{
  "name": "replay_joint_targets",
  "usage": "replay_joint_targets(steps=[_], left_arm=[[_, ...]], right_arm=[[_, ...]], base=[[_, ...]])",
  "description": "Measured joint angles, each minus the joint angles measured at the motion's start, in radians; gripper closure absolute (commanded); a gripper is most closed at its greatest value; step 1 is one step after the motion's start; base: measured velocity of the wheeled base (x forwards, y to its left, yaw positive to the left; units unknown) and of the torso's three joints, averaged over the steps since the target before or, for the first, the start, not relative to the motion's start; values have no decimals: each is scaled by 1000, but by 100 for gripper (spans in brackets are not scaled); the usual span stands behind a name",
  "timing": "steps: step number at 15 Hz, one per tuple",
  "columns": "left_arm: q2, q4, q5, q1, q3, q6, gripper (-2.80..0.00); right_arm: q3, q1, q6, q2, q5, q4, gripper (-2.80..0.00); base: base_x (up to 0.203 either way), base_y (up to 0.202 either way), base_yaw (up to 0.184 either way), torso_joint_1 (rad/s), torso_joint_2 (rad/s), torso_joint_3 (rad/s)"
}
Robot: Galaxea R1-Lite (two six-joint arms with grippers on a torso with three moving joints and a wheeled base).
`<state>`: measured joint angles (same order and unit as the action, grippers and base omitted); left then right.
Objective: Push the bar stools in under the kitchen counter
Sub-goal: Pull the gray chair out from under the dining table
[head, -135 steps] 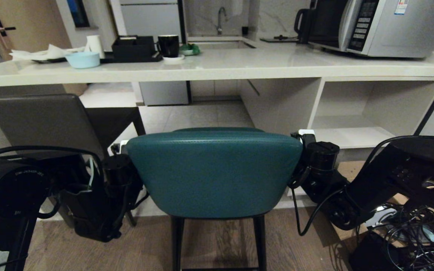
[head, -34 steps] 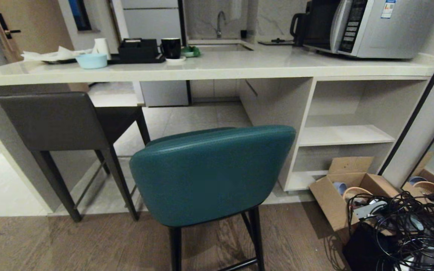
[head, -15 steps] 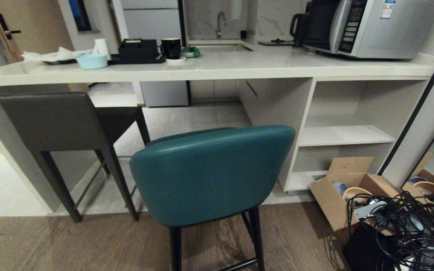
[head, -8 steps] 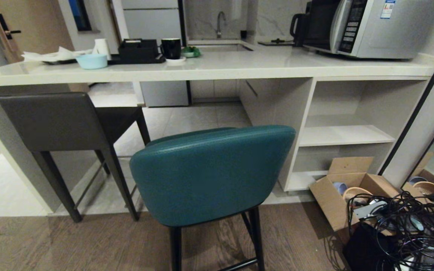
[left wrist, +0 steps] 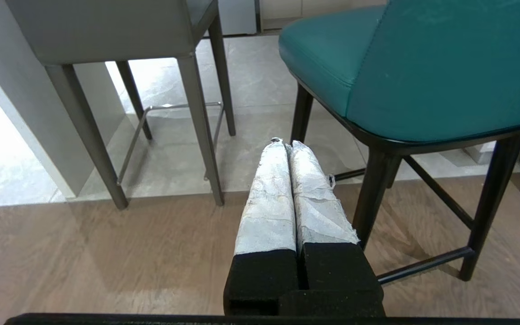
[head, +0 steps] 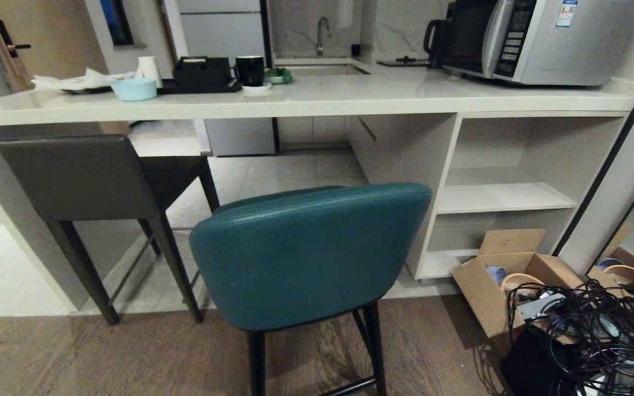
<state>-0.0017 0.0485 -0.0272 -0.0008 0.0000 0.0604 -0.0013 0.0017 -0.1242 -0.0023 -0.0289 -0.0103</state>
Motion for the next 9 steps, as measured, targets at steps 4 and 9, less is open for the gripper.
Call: replay_joint_targets(steps=[4,9], left_arm=[[0,0,1,0,0,-17,0],[0,0,1,1,0,-16,0]], right_arm=[[1,0,42,0,8,-2,0],[1,0,48,0,11,-4,0]], base=[[0,0,0,0,0,0],[-75,0,0,5,-1,1]])
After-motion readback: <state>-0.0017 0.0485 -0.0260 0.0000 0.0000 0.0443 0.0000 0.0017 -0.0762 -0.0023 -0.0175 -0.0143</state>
